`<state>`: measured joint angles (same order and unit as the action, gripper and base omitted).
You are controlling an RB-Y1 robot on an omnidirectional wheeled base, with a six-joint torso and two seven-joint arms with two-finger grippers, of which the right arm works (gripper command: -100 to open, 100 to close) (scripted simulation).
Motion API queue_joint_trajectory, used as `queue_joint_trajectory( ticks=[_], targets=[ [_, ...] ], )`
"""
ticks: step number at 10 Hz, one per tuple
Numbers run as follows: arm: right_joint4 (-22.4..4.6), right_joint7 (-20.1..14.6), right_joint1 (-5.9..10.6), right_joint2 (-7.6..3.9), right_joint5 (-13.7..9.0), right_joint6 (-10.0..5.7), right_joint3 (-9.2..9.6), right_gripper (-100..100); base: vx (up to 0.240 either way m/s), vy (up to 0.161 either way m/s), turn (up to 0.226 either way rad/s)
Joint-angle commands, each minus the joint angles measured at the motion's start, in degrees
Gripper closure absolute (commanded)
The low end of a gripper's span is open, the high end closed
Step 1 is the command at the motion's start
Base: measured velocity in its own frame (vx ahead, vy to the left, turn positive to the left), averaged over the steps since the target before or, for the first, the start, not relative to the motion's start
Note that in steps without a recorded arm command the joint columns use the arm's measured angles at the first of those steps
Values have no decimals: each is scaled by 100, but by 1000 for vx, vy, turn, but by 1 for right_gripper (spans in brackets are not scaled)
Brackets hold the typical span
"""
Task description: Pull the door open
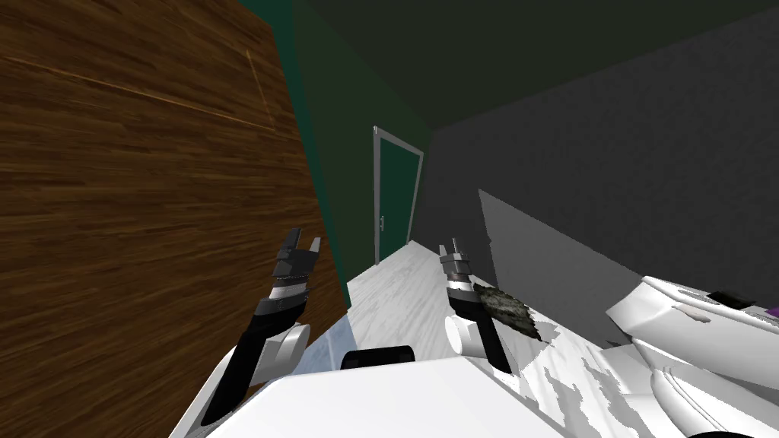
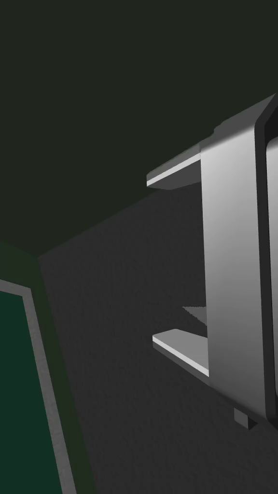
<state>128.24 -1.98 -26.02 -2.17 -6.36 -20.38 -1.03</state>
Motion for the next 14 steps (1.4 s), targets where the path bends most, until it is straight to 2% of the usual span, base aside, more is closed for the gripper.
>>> queue_joint_trajectory(
  ticks=[1,4,7,14],
  targets=[
    [-140,-108,42,-32,-65,-49,-24,-100,49,-17,249],
    [-456,-349,137,-91,-210,-158,-79,-100,108,-66,254],
    [-920,-704,276,-160,-425,-319,-160,-100,128,-82,322],
    [-1723,-1319,517,-248,-796,-598,-300,-100,91,-92,217]
  ],
)
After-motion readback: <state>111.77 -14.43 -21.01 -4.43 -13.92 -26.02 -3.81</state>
